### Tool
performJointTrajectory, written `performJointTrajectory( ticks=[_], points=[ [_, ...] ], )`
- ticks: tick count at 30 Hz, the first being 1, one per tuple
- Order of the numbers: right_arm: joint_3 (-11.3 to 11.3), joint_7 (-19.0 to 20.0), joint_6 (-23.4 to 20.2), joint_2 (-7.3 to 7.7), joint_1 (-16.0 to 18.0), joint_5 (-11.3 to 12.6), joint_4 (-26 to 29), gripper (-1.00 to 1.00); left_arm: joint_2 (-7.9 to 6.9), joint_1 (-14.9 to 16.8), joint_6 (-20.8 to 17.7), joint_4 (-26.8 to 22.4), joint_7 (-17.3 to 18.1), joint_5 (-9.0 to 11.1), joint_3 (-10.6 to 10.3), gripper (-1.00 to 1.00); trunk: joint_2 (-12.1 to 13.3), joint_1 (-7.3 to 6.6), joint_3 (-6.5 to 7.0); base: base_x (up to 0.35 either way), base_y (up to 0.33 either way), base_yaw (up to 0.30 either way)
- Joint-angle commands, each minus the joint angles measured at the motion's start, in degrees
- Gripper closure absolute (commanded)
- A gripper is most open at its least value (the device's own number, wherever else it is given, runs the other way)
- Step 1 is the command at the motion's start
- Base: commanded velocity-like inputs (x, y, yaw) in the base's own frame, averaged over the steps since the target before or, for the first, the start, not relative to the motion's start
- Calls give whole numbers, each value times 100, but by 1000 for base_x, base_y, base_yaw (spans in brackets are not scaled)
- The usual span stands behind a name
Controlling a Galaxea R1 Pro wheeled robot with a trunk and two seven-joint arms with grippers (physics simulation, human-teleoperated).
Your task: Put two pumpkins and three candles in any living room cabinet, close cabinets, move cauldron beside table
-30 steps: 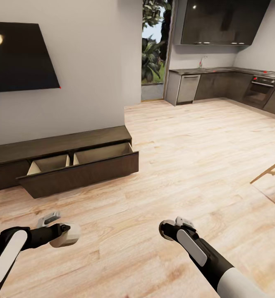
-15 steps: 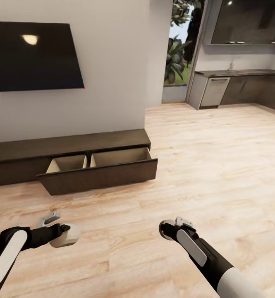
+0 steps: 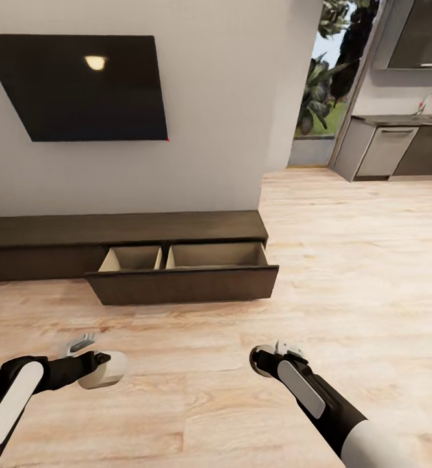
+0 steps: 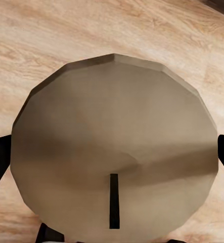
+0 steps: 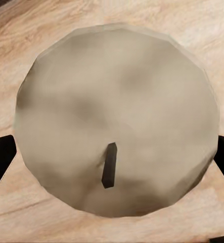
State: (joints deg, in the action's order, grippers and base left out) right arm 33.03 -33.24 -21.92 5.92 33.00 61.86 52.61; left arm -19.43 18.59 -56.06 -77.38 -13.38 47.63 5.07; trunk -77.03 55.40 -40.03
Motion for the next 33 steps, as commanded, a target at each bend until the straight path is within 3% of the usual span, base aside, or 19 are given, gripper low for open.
performJointTrajectory(
  ticks=[1, 7, 12, 33],
  points=[
    [20, -31, -5, 9, 5, 28, 13, 100, 0, 5, -19, -5, -51, 80, -2, 100, -3, 3, -5, 297, -139, 256],
    [20, 13, -2, 14, 5, 28, 13, 100, 0, 4, -19, -5, -51, 82, -14, 100, -3, 3, -5, 281, -203, 46],
    [18, 25, 3, 15, 5, 28, 13, 100, 0, 6, -19, -5, -51, 80, -15, 100, -3, 3, -5, 278, -166, -213],
    [19, 28, 2, 15, 6, 28, 21, 100, 0, 6, -19, -5, -51, 80, -4, 100, -3, 3, 6, 326, -6, 0]
  ],
)
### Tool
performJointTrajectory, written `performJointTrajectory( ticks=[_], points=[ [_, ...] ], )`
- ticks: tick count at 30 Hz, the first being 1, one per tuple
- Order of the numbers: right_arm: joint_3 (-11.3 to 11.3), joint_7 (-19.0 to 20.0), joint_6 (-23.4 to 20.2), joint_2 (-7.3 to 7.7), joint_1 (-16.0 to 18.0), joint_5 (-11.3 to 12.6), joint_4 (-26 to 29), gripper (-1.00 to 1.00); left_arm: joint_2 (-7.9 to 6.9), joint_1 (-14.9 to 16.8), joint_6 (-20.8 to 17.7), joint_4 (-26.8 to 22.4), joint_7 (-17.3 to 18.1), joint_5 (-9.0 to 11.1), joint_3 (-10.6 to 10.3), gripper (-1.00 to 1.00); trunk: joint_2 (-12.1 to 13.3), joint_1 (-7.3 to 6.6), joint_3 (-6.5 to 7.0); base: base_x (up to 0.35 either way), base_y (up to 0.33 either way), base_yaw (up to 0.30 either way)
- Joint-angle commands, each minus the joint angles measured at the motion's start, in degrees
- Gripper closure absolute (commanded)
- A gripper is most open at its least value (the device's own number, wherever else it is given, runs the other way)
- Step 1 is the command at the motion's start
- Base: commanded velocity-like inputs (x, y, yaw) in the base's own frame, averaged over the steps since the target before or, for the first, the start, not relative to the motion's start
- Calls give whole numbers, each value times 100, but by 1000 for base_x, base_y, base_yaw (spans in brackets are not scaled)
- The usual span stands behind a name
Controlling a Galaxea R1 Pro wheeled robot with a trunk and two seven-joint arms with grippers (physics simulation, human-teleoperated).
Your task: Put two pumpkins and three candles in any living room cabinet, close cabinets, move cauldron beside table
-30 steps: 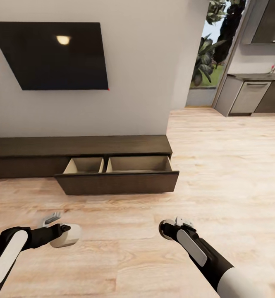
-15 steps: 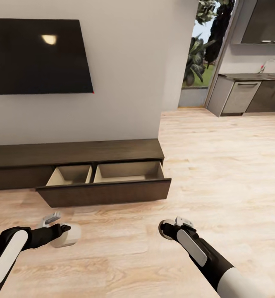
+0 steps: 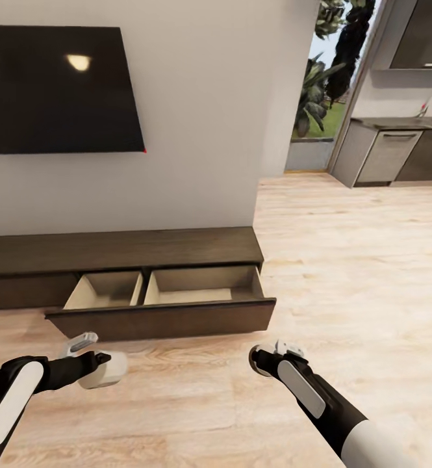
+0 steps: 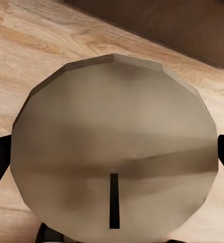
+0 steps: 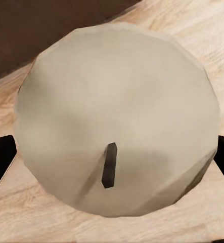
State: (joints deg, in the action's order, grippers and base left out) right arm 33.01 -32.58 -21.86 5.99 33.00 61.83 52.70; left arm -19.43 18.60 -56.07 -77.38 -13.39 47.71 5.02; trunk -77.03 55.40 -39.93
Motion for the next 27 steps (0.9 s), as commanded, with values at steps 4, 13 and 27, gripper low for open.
performJointTrajectory(
  ticks=[4, 13, 27],
  points=[
    [21, -34, 0, 10, 5, 31, 5, 100, 1, 3, -18, -5, -50, 72, -14, 100, -3, 3, 16, 329, 0, 183],
    [21, -29, 1, 8, 5, 36, 10, 100, 1, 4, -18, -5, -50, 78, -45, 100, -3, 3, 22, 330, 0, 30],
    [19, -29, 6, 9, 5, 39, 4, 100, 16, 4, -30, -48, -37, 90, 15, 100, 77, -41, 58, 204, 0, 0]
  ],
)
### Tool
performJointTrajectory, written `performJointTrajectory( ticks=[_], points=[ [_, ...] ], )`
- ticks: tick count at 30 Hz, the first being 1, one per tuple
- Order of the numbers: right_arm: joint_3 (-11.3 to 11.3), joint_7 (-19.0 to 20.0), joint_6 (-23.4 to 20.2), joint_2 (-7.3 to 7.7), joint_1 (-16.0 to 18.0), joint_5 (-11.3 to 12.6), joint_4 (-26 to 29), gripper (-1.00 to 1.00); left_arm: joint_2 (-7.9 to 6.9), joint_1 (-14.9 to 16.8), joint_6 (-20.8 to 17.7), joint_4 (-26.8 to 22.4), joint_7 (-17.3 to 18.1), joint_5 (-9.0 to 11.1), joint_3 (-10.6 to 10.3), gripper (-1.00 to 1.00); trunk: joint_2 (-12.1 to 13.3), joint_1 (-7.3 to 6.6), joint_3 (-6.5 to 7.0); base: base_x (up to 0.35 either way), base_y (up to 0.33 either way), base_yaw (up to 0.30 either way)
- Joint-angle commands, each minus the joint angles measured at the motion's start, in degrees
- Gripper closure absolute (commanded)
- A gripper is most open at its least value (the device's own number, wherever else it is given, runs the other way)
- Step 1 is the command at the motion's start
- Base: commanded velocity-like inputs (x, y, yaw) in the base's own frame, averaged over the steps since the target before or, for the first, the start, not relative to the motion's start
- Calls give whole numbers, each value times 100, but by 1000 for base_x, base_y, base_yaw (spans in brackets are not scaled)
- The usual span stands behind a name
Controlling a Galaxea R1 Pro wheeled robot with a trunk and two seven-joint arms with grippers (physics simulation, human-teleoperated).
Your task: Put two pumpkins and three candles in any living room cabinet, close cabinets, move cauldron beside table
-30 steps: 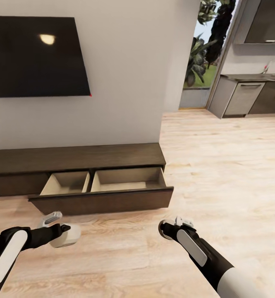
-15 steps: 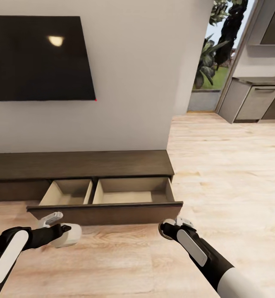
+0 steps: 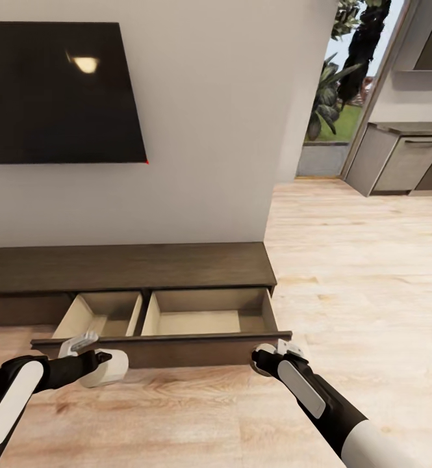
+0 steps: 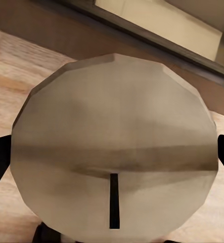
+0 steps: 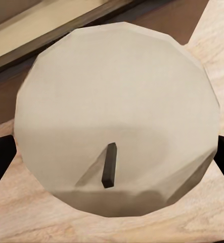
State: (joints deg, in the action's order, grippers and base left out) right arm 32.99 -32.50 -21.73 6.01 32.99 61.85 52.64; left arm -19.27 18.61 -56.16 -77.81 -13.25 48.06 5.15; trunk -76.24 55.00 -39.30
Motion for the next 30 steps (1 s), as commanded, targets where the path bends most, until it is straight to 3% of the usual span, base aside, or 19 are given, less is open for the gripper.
performJointTrajectory(
  ticks=[1, 10, 13, 16, 20, 22, 24, 26, 30],
  points=[
    [19, -37, -7, 6, 6, 37, 13, 100, 1, 4, -23, -9, -52, 51, -2, 100, 38, -22, 13, 11, 0, 0],
    [14, -45, -61, 7, 6, 38, 103, 100, -15, 4, -10, 22, -86, 26, -18, 100, 399, -220, 175, 2, 0, 0],
    [17, -58, -146, 1, 6, 30, 150, 100, 36, 7, -5, 6, -684, -451, -20, 100, 520, -286, 229, 0, 0, 0],
    [21, -94, -166, 4, 6, 29, 258, 100, 82, 5, -2, -6, -930, -570, -41, 100, 640, -352, 283, 0, 0, 0],
    [54, -114, -181, 2, 6, 29, 424, 100, 250, 5, -1, -6, -1013, -631, -143, 100, 800, -440, 354, 0, 0, 0],
    [242, -197, -190, -4, 6, 29, 571, 100, 315, 3, -1, -8, -1028, -688, -319, 100, 881, -484, 390, 0, 0, 0],
    [504, -560, -241, -38, 6, 34, 791, 100, 348, 4, 8, -11, -1040, -771, -572, 100, 961, -528, 426, 0, 0, 0],
    [665, -1244, -368, -208, 6, 42, 1077, 100, 370, 3, 16, -11, -1045, -814, -830, 100, 1041, -571, 462, 0, 0, 0],
    [737, -1956, -616, -596, 6, 52, 1207, 100, 378, 5, 23, -41, -1039, -819, -985, 100, 1202, -659, 534, 0, 0, 0]
  ],
)
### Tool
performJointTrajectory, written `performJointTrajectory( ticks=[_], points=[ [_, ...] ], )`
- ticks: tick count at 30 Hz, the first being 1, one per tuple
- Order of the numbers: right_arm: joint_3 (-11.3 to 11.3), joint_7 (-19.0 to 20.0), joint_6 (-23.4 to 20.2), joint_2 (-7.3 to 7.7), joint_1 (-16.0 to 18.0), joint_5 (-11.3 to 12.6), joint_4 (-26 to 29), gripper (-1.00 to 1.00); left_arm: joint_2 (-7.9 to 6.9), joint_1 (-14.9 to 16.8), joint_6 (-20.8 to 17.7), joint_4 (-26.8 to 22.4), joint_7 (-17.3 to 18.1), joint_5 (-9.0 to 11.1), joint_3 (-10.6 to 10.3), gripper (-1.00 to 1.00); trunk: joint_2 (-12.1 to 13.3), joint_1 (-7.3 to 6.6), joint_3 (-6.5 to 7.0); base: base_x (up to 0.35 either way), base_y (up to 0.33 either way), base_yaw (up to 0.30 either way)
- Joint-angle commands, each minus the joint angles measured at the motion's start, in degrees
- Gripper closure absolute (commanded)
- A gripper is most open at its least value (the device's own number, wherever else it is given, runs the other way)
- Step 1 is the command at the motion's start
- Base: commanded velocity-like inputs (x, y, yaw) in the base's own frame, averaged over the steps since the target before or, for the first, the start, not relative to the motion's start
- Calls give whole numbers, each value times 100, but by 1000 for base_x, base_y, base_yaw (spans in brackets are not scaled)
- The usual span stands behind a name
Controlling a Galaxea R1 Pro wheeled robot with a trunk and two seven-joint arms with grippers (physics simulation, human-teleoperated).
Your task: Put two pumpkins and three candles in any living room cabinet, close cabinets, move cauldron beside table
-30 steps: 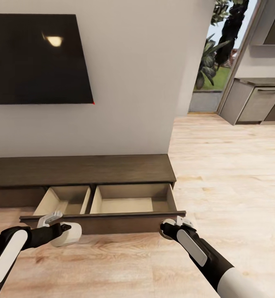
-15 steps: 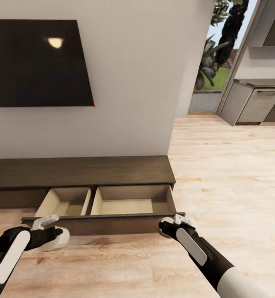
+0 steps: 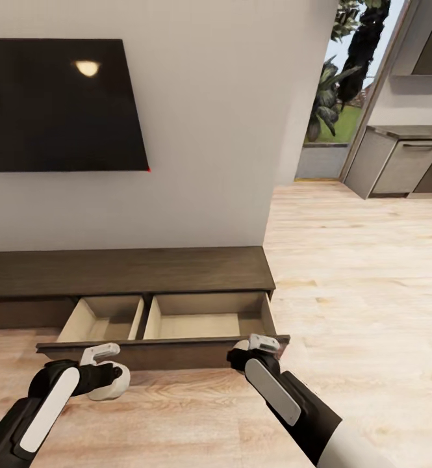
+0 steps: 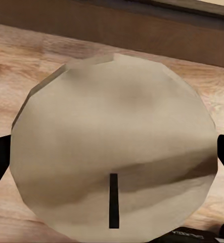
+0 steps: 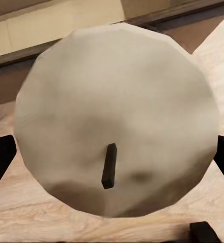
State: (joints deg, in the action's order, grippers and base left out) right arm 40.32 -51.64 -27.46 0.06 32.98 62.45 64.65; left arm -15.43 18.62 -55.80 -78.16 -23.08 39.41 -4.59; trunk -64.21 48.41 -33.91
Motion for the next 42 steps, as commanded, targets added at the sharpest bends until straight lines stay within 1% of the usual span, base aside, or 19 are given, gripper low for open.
performJointTrajectory(
  ticks=[1, 2, 4, 8, 9, 12, 13, 18, 20, 22, 26, 31, 42],
  points=[
    [10, -107, -93, -82, 7, -10, 5, 100, -5, 4, -11, -10, -53, 55, -21, 100, 38, -22, 13, 0, 0, 0],
    [13, -154, -133, -142, 7, -8, -2, 100, -5, 5, -10, -12, -51, 67, -29, 100, 78, -44, 31, 0, 0, 0],
    [17, -207, -182, -206, 7, -3, -13, 100, -5, 4, -12, -32, -40, 85, -35, 100, 158, -88, 67, 0, 0, 0],
    [14, -259, -218, -246, 7, 7, -36, 100, 7, 29, 6, -103, 11, 111, -40, 100, 319, -176, 139, 0, 0, 0],
    [13, -262, -224, -251, 7, 6, -37, 100, 60, 46, 13, -132, 10, 112, -46, 100, 359, -198, 157, 0, 0, 0],
    [17, -267, -231, -282, 7, 4, -33, 100, 373, 67, 27, -182, -20, 61, -53, 100, 479, -264, 211, 0, 0, 0],
    [18, -266, -232, -287, 7, 2, -32, 100, 452, 69, 33, -176, -27, 51, -62, 100, 519, -286, 229, 0, 0, 0],
    [18, -255, -265, -288, 7, 5, -34, 100, 647, 76, 68, -191, -32, 44, -134, 100, 720, -396, 318, 0, 0, 0],
    [19, -245, -265, -288, 7, 0, -32, 100, 713, 73, 133, -204, -3, 42, -151, 100, 720, -396, 318, 0, 0, 0],
    [19, -231, -262, -288, 7, -3, -30, 100, 737, 72, 198, -214, 20, 38, -149, 100, 720, -396, 318, 0, 0, 0],
    [19, -205, -260, -287, 7, -5, -24, 100, 721, 66, 238, -217, 40, 36, -116, 100, 720, -396, 318, 1, 0, 0],
    [24, -193, -260, -280, 7, -13, 7, 100, 725, 63, 238, -233, 47, 64, -127, 100, 720, -396, 321, 94, 0, 0],
    [19, -175, -251, -282, 7, -14, 41, 100, 742, 63, 245, -193, 37, 50, -158, 100, 720, -396, 323, 272, 60, -3]
  ],
)
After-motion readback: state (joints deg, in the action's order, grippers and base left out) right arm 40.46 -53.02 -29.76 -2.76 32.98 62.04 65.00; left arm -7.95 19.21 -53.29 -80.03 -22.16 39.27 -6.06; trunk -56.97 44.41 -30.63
